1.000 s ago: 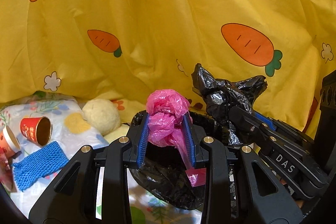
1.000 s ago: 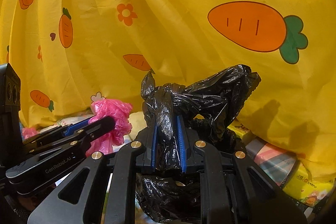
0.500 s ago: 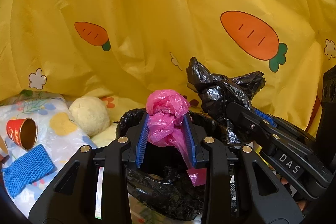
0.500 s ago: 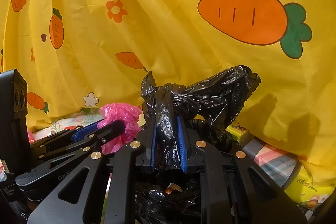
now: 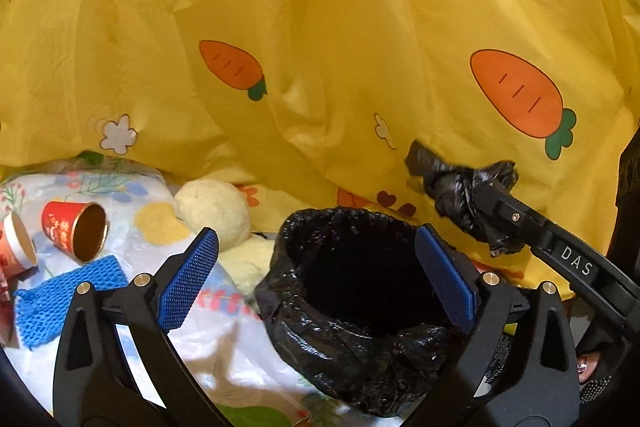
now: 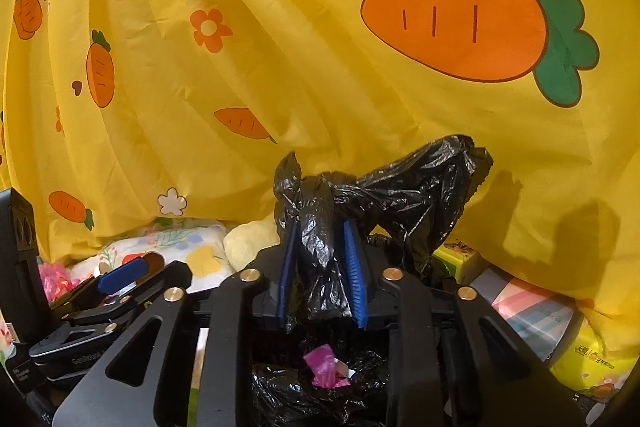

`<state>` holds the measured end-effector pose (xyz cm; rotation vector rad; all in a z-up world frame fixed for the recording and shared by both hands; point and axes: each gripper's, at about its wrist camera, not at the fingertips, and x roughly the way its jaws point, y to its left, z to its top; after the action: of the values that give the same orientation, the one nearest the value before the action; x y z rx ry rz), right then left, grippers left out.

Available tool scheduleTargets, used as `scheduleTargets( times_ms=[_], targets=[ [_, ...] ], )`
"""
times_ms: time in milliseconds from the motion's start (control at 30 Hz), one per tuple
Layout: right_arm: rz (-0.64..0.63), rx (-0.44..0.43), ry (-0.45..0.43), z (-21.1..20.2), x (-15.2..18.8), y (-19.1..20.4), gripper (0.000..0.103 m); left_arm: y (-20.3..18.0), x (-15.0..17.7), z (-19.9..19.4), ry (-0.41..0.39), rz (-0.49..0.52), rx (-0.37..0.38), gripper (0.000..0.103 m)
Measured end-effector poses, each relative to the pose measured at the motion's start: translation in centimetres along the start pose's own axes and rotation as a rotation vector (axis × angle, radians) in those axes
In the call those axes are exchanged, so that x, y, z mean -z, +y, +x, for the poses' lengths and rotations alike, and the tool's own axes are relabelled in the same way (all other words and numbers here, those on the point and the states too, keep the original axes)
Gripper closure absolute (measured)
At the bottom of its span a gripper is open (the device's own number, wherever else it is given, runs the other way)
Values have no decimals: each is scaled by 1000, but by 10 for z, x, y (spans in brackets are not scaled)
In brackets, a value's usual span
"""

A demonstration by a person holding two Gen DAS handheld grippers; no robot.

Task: Collect trash
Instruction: 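Carry the pink bag and black bag over the bin and release both, then move both tools back toward the remaining trash on the table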

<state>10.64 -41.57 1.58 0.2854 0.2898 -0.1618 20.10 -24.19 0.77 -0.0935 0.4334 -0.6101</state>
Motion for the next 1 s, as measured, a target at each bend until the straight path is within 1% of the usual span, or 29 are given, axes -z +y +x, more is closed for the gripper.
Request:
scheduleTargets(
  times_ms=[33,133,300,333,400,467,567,833,1000],
  targets=[
    [4,0,-5,0,0,0,52,3,0,-4,-7,-7,-13,6],
    [9,0,-13,-3,-1,0,47,12,1,-17,-23,-23,-53,6],
    [11,3,-40,-13,-1,3,36,18,4,-36,-50,-14,-119,6],
    [10,5,-44,-16,0,5,32,18,5,-40,-52,-6,-126,6],
    [3,12,-48,-19,2,9,28,18,8,-50,-57,5,-144,6],
    [-3,16,-50,-23,5,14,21,19,11,-58,-63,11,-154,6],
    [-10,13,-57,-30,13,21,16,24,16,-75,-81,13,-183,6],
    [-40,7,-42,-43,38,44,14,42,28,-109,-91,6,-270,6],
    [-46,-37,-20,-49,51,62,14,59,42,-136,-104,3,-349,6]
  ],
)
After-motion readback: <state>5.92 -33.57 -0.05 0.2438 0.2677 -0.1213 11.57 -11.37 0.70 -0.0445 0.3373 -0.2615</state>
